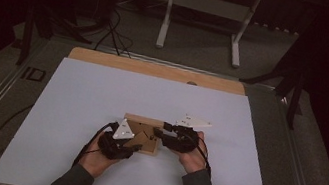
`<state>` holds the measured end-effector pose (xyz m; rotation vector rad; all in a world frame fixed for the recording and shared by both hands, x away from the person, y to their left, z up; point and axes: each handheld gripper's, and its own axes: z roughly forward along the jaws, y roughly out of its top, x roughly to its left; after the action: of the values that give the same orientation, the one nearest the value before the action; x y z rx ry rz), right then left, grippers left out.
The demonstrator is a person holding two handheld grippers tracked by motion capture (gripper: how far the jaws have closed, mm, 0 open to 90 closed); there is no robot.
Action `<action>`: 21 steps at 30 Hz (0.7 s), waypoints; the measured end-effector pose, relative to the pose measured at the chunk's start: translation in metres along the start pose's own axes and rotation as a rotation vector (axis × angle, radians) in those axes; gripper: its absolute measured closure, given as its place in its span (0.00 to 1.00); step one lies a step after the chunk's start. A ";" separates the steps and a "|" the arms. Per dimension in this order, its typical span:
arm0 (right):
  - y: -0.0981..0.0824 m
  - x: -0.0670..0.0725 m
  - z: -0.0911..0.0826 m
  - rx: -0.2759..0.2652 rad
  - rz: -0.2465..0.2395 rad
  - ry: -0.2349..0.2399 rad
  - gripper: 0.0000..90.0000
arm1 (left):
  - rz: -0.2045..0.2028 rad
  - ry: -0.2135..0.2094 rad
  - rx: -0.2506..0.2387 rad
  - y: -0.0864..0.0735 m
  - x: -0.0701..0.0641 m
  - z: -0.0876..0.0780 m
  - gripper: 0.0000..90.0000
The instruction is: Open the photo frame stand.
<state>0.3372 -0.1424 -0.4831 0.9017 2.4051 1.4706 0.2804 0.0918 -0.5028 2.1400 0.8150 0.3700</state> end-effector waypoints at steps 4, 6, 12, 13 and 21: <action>0.000 0.001 0.000 -0.004 -0.005 -0.003 0.62 | 0.007 0.006 0.001 0.000 0.000 0.000 0.71; 0.001 0.001 0.000 -0.005 -0.006 -0.004 0.63 | 0.008 0.006 0.000 0.000 0.001 0.000 0.72; 0.001 0.002 -0.001 -0.011 -0.011 -0.009 0.63 | 0.010 0.015 -0.001 -0.001 0.002 0.001 0.72; 0.002 0.003 -0.001 -0.014 -0.013 -0.009 0.63 | 0.010 0.015 -0.001 -0.001 0.002 0.001 0.72; 0.003 0.005 -0.002 -0.022 -0.027 -0.014 0.64 | 0.015 0.032 -0.005 -0.002 0.005 0.002 0.73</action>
<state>0.3334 -0.1400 -0.4791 0.8688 2.3762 1.4734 0.2842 0.0946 -0.5060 2.1412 0.8162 0.4147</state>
